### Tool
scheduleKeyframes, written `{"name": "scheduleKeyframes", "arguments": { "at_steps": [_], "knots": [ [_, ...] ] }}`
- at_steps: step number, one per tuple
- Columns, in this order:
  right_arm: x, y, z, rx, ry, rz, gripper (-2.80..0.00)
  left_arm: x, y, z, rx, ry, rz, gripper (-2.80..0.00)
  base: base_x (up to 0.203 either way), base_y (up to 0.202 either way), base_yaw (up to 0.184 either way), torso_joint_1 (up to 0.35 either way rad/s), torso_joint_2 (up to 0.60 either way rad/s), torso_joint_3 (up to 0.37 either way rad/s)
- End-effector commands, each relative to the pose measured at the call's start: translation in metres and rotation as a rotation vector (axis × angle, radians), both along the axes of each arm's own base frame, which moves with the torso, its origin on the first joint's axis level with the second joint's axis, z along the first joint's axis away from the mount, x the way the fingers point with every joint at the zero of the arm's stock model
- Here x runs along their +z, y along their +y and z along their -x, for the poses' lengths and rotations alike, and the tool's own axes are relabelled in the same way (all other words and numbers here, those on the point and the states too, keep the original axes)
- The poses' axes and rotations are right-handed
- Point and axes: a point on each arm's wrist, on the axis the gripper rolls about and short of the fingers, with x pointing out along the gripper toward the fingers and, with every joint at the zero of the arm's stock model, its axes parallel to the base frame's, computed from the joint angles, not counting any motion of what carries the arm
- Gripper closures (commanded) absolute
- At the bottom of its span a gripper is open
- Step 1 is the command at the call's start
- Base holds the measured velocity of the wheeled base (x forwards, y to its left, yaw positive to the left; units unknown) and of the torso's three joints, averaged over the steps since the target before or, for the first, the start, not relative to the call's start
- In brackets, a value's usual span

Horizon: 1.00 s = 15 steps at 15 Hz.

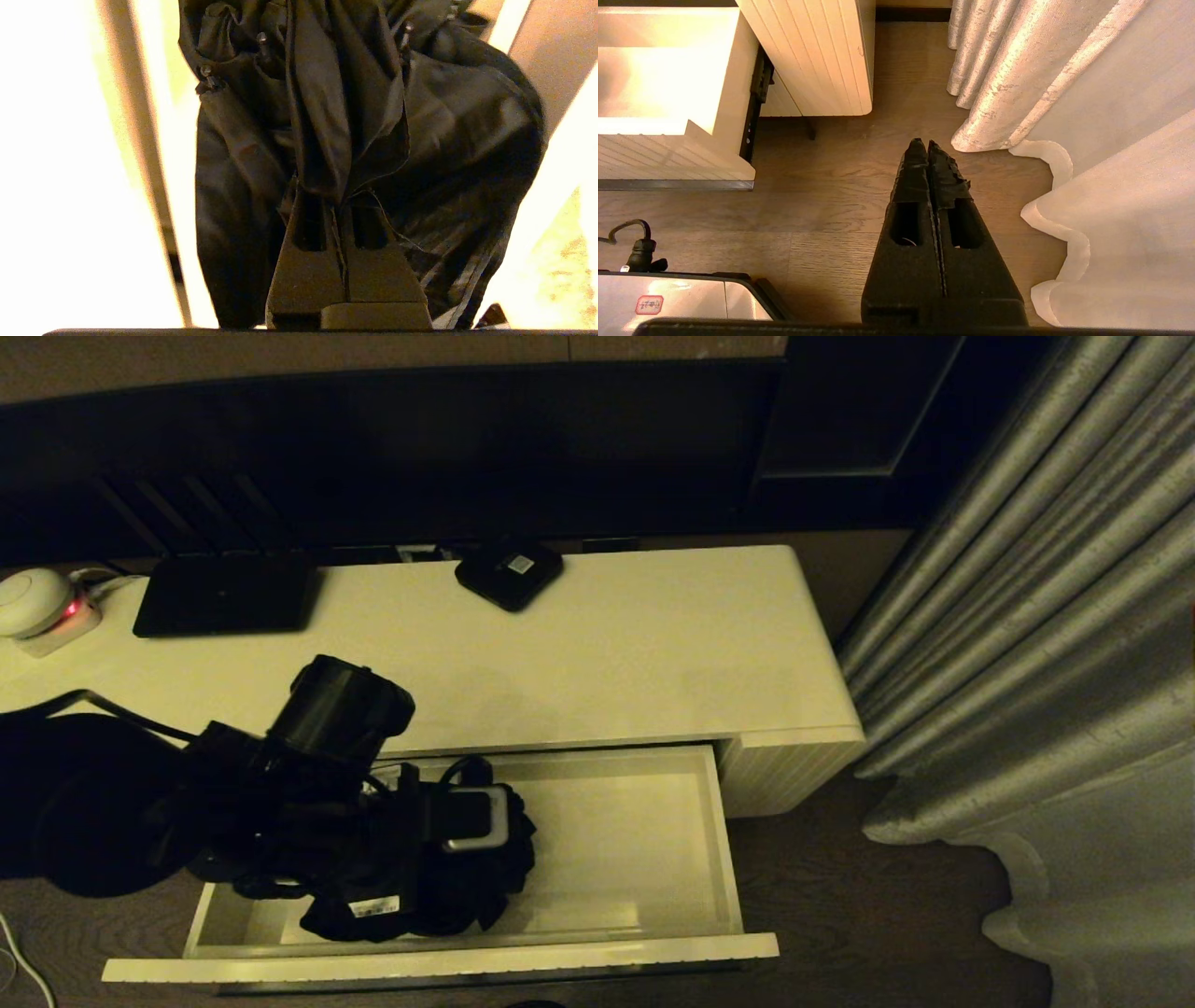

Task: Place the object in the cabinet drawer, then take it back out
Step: Take the umbrella out of the drawer and put it on the table

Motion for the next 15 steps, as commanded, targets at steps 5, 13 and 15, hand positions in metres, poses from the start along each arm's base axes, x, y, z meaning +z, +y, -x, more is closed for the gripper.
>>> {"name": "scheduleKeyframes", "arguments": {
  "at_steps": [5,13,15],
  "knots": [
    [0.0,0.0,0.0,0.001,0.001,0.0,0.0,0.055,0.023,0.05,-0.001,-0.109,0.004,0.0,0.0,0.0,0.0,0.0,0.0,0.0],
    [0.0,0.0,0.0,0.001,0.001,0.0,0.0,0.119,0.03,0.085,-0.013,-0.18,-0.06,0.0,0.0,0.0,0.0,0.0,0.0,0.0],
    [0.0,0.0,0.0,0.001,0.001,0.0,0.0,0.132,0.027,0.079,-0.005,-0.222,-0.111,0.0,0.0,0.0,0.0,0.0,0.0,0.0]
  ]
}}
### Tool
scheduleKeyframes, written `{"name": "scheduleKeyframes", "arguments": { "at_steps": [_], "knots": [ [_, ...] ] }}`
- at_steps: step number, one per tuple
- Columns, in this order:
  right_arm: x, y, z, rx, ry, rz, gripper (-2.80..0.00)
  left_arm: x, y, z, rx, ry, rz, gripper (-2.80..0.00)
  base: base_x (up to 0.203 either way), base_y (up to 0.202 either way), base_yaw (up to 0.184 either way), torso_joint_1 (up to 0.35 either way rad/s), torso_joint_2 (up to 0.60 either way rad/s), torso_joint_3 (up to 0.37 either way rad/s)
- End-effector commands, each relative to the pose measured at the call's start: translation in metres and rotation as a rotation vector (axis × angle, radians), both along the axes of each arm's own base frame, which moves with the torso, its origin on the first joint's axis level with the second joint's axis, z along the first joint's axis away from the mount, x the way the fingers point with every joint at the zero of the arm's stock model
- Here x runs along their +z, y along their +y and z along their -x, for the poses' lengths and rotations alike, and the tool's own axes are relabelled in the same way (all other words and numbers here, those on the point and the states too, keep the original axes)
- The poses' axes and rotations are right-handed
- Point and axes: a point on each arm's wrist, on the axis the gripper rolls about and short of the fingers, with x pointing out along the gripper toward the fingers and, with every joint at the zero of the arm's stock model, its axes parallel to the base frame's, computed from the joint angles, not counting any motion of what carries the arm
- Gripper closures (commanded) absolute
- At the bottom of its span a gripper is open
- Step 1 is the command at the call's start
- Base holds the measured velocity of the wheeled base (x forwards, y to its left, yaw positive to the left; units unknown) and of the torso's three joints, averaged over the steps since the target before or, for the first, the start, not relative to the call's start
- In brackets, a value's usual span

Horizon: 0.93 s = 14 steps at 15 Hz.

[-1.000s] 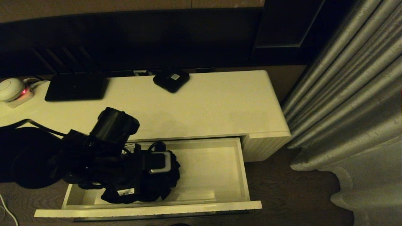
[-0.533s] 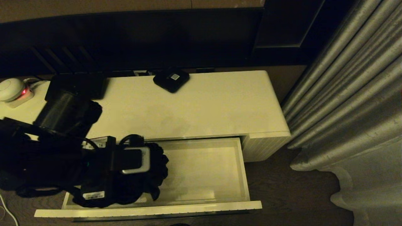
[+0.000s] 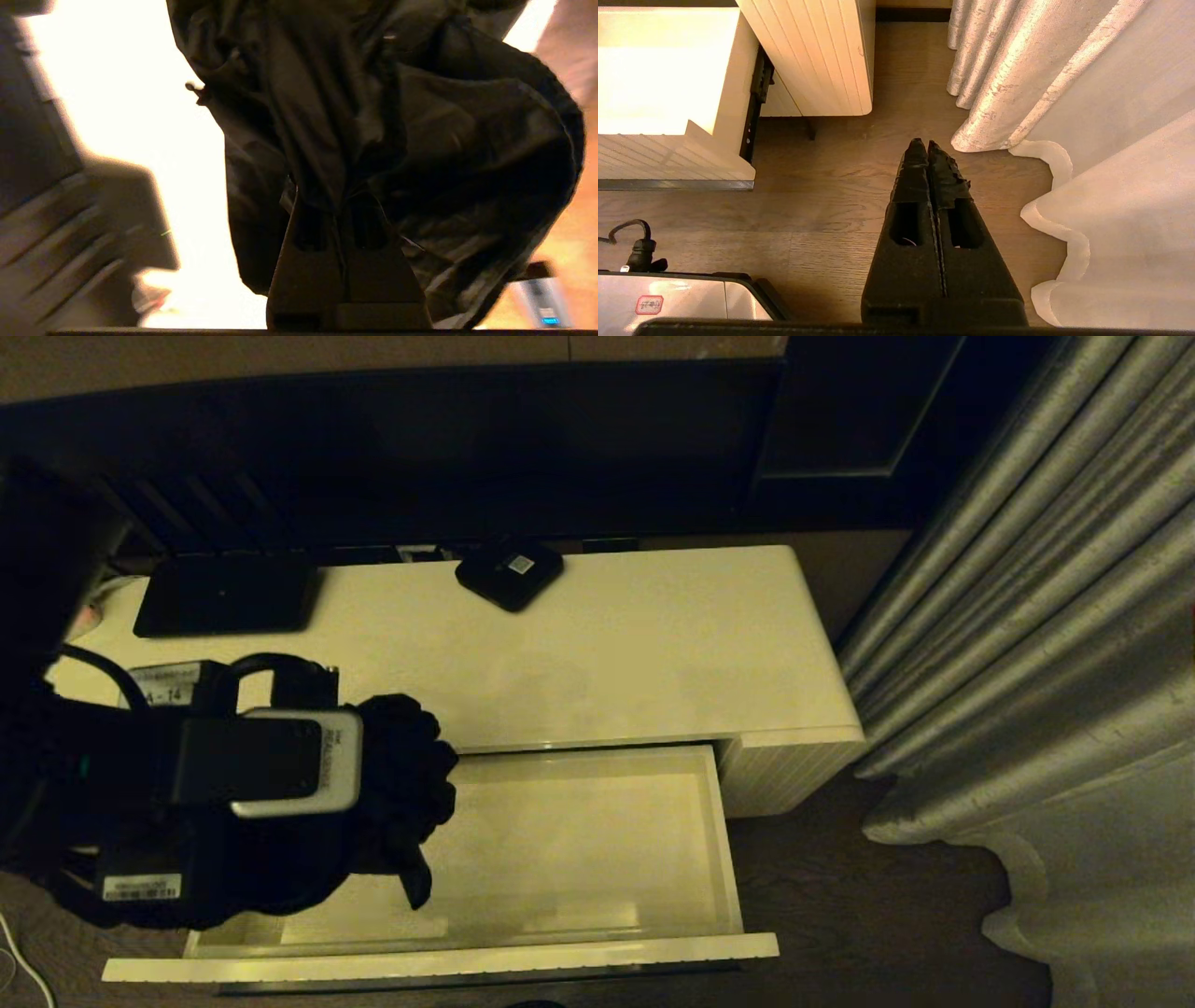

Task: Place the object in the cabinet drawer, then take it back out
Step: Take the umbrella out of the drawer and put it on the table

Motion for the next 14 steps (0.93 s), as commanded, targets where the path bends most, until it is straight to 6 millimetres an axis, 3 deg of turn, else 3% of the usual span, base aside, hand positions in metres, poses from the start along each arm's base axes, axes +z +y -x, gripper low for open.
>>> {"name": "scheduleKeyframes", "arguments": {
  "at_steps": [1,6,9,14],
  "knots": [
    [0.0,0.0,0.0,0.001,0.001,0.0,0.0,0.013,-0.006,-0.01,0.008,-0.052,-0.045,0.0,0.0,0.0,0.0,0.0,0.0,0.0],
    [0.0,0.0,0.0,0.001,0.001,0.0,0.0,0.014,-0.024,-0.044,0.029,-0.074,-0.153,0.0,0.0,0.0,0.0,0.0,0.0,0.0],
    [0.0,0.0,0.0,0.001,0.001,0.0,0.0,-0.001,-0.046,-0.086,0.065,-0.085,-0.175,0.0,0.0,0.0,0.0,0.0,0.0,0.0],
    [0.0,0.0,0.0,0.001,0.001,0.0,0.0,-0.024,-0.073,-0.135,0.116,-0.157,-0.139,0.0,0.0,0.0,0.0,0.0,0.0,0.0]
  ]
}}
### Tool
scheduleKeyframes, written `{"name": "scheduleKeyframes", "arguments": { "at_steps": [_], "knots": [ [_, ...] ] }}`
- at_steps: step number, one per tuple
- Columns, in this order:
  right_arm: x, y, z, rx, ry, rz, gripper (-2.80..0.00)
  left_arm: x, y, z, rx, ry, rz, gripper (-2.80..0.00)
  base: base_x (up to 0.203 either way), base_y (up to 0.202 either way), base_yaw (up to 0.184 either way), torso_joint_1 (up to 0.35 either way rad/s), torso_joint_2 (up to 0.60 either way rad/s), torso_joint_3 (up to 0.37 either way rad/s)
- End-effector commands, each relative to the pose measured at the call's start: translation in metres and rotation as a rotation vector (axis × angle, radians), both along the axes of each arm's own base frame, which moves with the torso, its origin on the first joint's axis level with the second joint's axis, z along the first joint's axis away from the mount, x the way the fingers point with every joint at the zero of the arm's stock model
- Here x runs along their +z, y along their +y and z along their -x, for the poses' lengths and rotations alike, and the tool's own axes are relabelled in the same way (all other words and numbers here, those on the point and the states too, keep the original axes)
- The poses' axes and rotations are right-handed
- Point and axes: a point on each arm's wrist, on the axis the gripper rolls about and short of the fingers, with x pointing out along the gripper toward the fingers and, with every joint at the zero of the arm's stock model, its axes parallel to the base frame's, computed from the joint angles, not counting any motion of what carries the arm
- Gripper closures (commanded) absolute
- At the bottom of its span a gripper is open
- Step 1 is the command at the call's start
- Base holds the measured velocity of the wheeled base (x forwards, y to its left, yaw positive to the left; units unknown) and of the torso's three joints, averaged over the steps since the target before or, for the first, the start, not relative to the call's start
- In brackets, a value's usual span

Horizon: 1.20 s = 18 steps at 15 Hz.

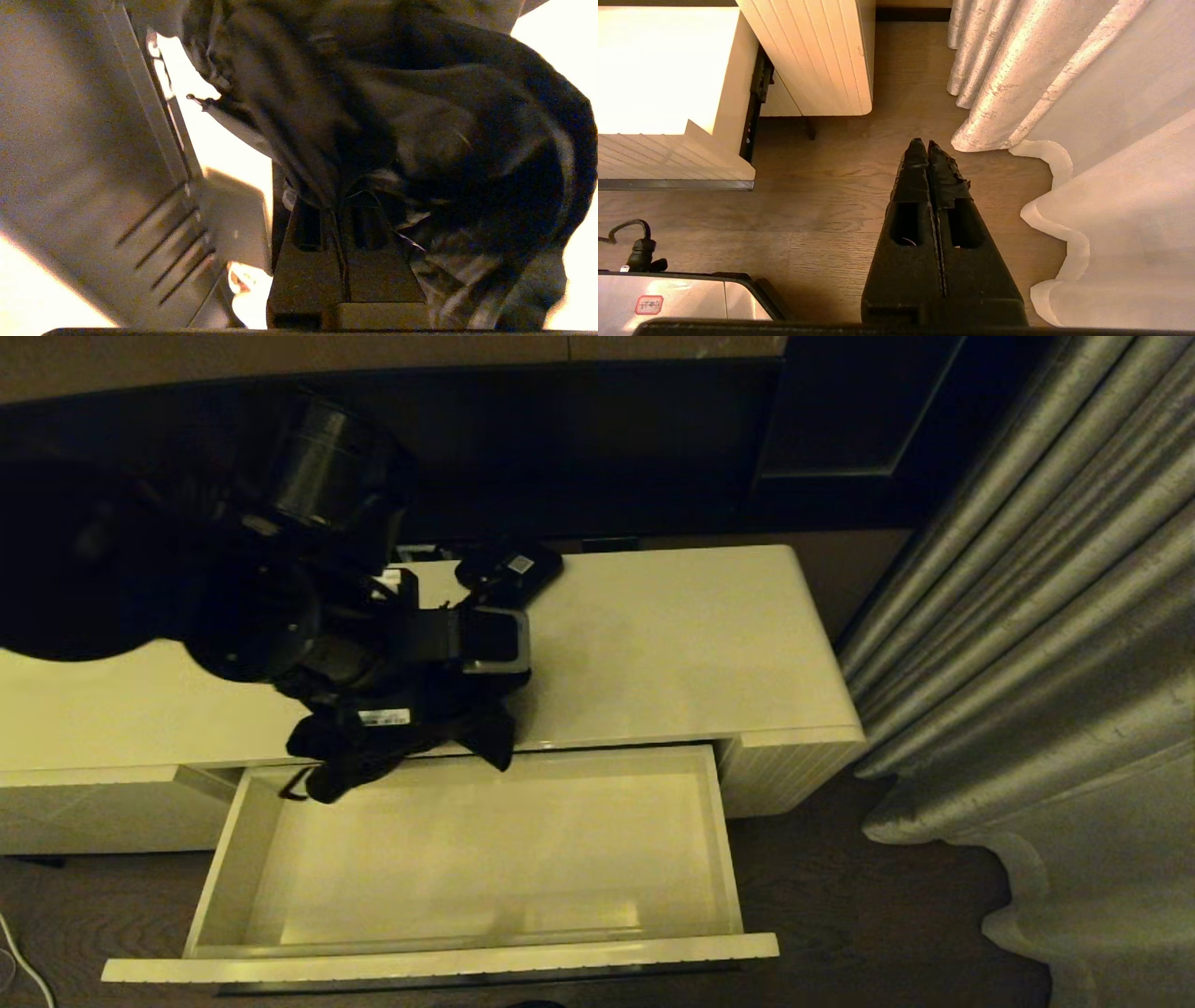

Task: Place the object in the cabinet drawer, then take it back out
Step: Take the umbrella out of the drawer and put it on the table

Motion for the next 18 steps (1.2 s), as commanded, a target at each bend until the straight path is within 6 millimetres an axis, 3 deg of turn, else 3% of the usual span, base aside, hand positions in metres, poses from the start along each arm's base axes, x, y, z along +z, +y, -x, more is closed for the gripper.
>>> {"name": "scheduleKeyframes", "arguments": {
  "at_steps": [1,6,12,18],
  "knots": [
    [0.0,0.0,0.0,0.001,0.0,0.0,0.0,-0.02,-0.013,-0.023,0.004,0.032,-0.024,0.0,0.0,0.0,0.0,0.0,0.0,0.0],
    [0.0,0.0,0.0,0.001,0.0,0.0,0.0,-0.017,-0.024,-0.044,-0.009,0.003,-0.069,0.0,0.0,0.0,0.0,0.0,0.0,0.0],
    [0.0,0.0,0.0,0.001,0.0,0.0,0.0,0.014,-0.017,-0.035,-0.11,-0.071,-0.233,0.0,0.0,0.0,0.0,0.0,0.0,0.0],
    [0.0,0.0,0.0,0.001,0.0,0.0,0.0,0.049,-0.011,-0.022,-0.149,-0.172,-0.277,0.0,0.0,0.0,0.0,0.0,0.0,0.0]
  ]
}}
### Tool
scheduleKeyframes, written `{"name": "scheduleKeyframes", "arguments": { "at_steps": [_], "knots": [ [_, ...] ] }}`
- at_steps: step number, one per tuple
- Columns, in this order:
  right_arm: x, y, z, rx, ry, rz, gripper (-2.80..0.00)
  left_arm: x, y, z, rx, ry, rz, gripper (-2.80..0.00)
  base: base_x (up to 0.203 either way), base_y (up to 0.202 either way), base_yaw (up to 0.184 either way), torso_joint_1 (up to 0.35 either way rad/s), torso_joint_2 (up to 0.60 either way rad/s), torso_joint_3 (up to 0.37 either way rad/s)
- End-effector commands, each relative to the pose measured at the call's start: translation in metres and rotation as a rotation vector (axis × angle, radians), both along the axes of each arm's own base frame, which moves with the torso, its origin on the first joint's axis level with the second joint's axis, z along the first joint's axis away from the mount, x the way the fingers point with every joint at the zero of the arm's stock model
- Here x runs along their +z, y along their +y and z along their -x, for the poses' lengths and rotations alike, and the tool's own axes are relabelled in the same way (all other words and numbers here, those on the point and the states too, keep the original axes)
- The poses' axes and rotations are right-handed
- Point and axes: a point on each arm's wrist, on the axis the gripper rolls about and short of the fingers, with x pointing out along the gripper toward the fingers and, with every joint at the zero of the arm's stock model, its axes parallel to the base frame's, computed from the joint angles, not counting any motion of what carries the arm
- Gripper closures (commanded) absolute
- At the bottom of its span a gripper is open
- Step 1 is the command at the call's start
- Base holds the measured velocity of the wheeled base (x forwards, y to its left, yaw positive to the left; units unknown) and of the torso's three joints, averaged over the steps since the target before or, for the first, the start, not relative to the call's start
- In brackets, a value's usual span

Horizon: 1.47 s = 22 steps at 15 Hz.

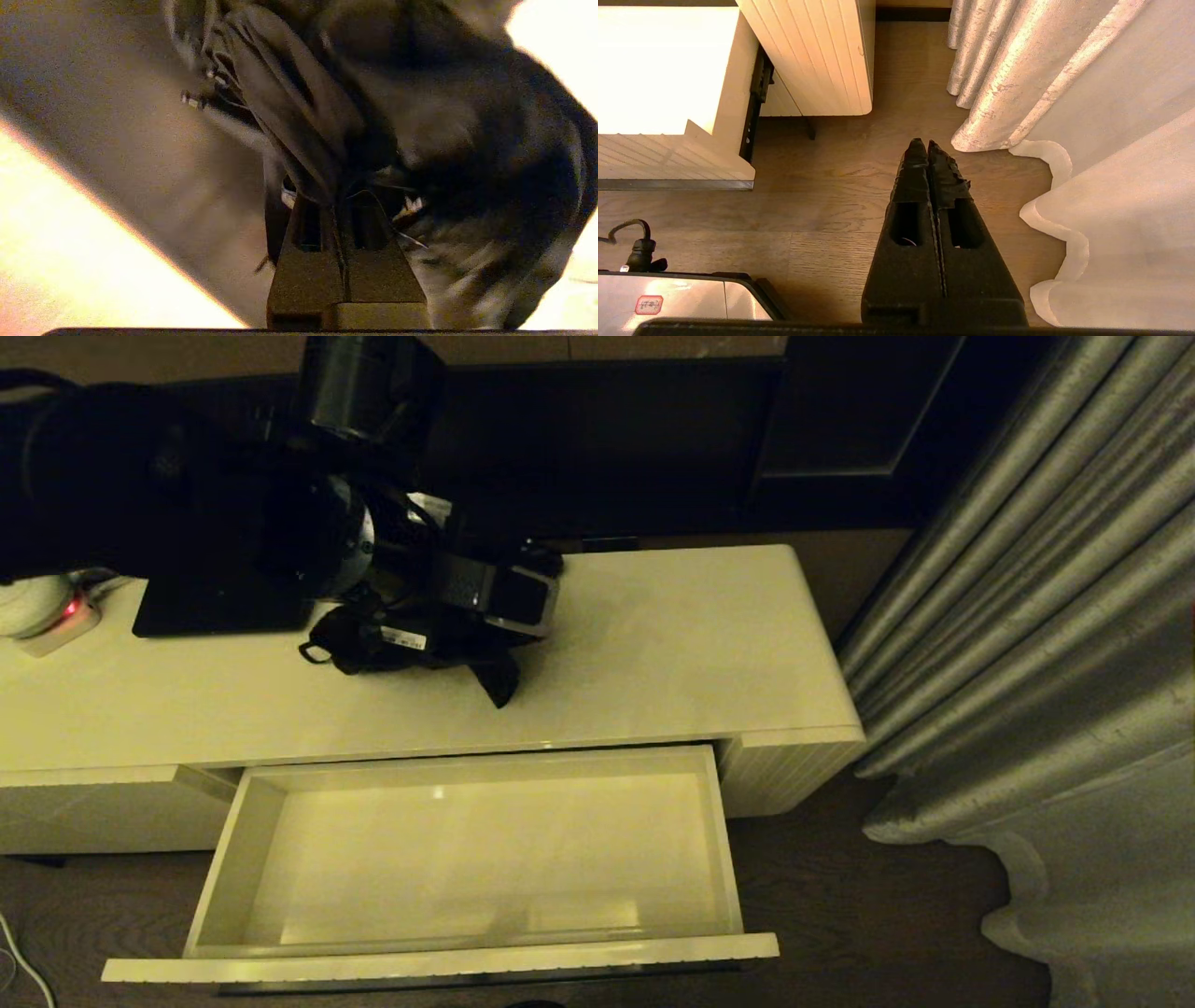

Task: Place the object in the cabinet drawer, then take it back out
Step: Take the umbrella out of the drawer and put it on the table

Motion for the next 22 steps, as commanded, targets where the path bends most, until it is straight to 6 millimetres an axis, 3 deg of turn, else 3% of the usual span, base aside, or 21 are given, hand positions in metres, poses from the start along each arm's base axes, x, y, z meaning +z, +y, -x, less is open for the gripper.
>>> {"name": "scheduleKeyframes", "arguments": {
  "at_steps": [1,8,9,12,16,20,22],
  "knots": [
    [0.0,0.0,0.0,0.001,0.001,0.0,0.0,0.013,0.003,0.005,-0.015,-0.037,-0.023,0.0,0.0,0.0,0.0,0.0,0.0,0.0],
    [0.0,0.0,0.0,0.001,0.001,0.0,0.0,-0.008,-0.005,-0.008,-0.022,0.009,-0.057,0.0,0.0,0.0,0.0,0.0,0.0,0.0],
    [0.0,0.0,0.0,0.001,0.001,0.0,0.0,-0.008,-0.006,-0.008,-0.023,0.009,-0.057,-2.8,0.0,0.0,0.0,0.0,0.0,0.0],
    [0.0,0.0,0.0,0.001,0.001,0.0,0.0,-0.017,-0.011,-0.014,-0.02,0.003,-0.042,-2.8,0.0,0.0,0.0,0.0,0.0,0.0],
    [0.0,0.0,0.0,0.001,0.001,0.0,0.0,-0.011,-0.013,-0.014,0.02,-0.037,0.096,-2.8,0.0,0.0,0.0,0.0,0.0,0.0],
    [0.0,0.0,0.0,0.001,0.001,0.0,0.0,0.018,-0.004,0.001,0.077,-0.137,0.328,-2.8,0.0,0.0,0.0,0.0,0.0,0.0],
    [0.0,0.0,0.0,0.001,0.001,0.0,0.0,0.041,0.012,0.028,0.08,-0.178,0.373,-2.8,0.0,0.0,0.0,0.0,0.0,0.0]
  ]
}}
